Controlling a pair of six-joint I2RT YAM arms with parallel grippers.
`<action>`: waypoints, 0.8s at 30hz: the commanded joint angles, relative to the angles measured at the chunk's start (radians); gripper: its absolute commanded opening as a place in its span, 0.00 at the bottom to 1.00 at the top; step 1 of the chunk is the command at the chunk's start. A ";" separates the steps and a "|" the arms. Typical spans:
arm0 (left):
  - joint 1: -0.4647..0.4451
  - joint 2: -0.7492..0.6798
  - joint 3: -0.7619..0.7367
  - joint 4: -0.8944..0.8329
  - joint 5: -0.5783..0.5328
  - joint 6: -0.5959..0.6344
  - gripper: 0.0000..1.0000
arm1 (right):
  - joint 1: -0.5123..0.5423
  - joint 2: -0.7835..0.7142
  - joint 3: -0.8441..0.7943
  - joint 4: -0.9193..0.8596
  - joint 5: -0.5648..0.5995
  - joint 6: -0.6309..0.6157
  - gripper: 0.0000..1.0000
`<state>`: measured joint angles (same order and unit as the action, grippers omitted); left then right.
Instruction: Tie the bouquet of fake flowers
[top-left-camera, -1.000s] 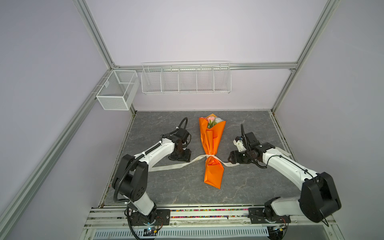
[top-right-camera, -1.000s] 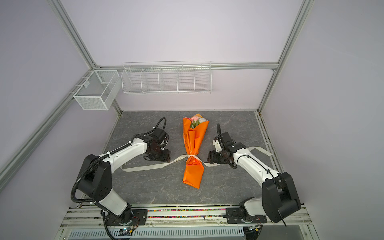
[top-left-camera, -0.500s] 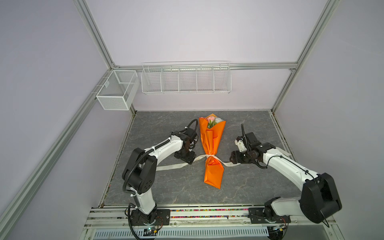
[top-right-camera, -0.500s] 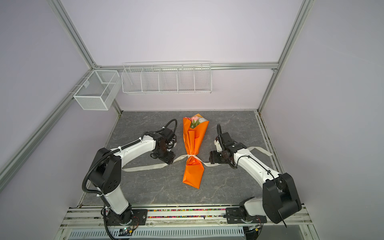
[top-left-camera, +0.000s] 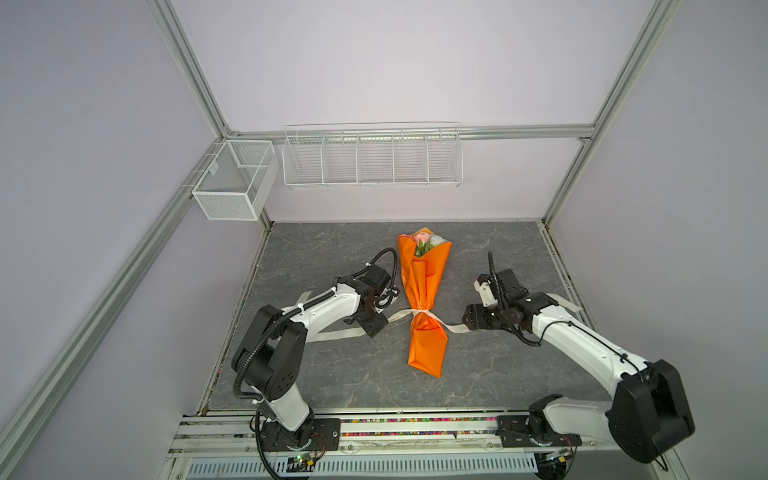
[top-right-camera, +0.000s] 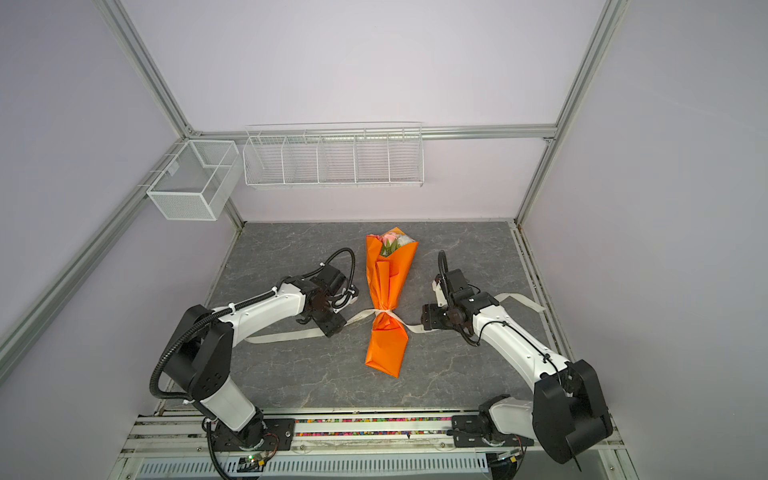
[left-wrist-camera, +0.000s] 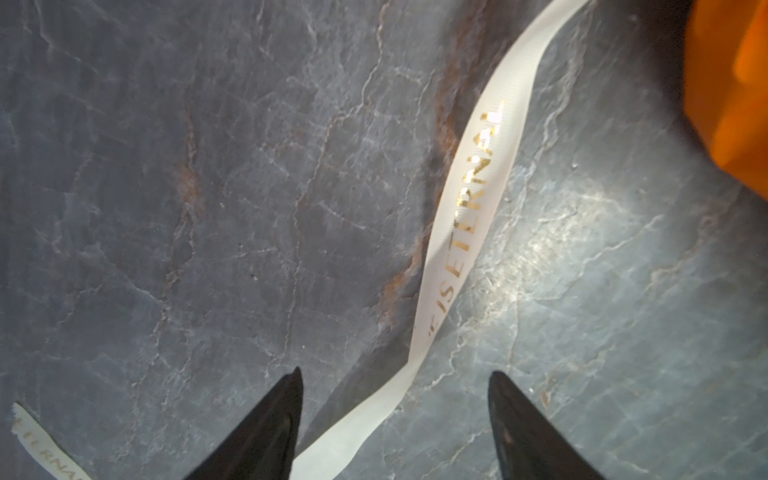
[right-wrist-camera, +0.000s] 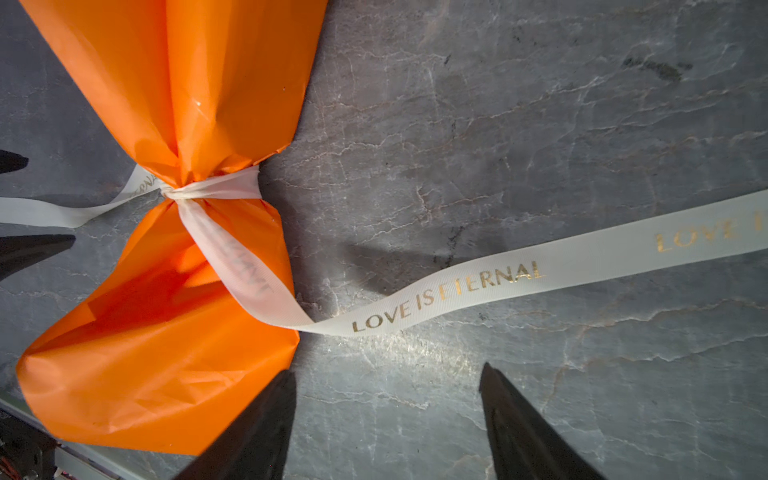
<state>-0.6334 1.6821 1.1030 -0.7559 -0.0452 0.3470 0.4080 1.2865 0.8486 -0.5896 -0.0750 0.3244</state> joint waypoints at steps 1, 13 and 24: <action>-0.004 0.020 -0.008 0.030 0.017 0.050 0.70 | -0.002 -0.009 -0.016 0.025 0.008 0.003 0.73; -0.004 0.065 0.001 0.045 0.009 0.074 0.66 | -0.003 -0.001 -0.027 0.029 0.000 0.004 0.73; -0.003 0.126 0.031 -0.063 0.075 0.122 0.44 | -0.002 0.006 -0.035 0.022 -0.003 0.008 0.73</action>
<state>-0.6334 1.7798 1.1030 -0.7563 -0.0013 0.4343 0.4076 1.2869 0.8352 -0.5671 -0.0750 0.3248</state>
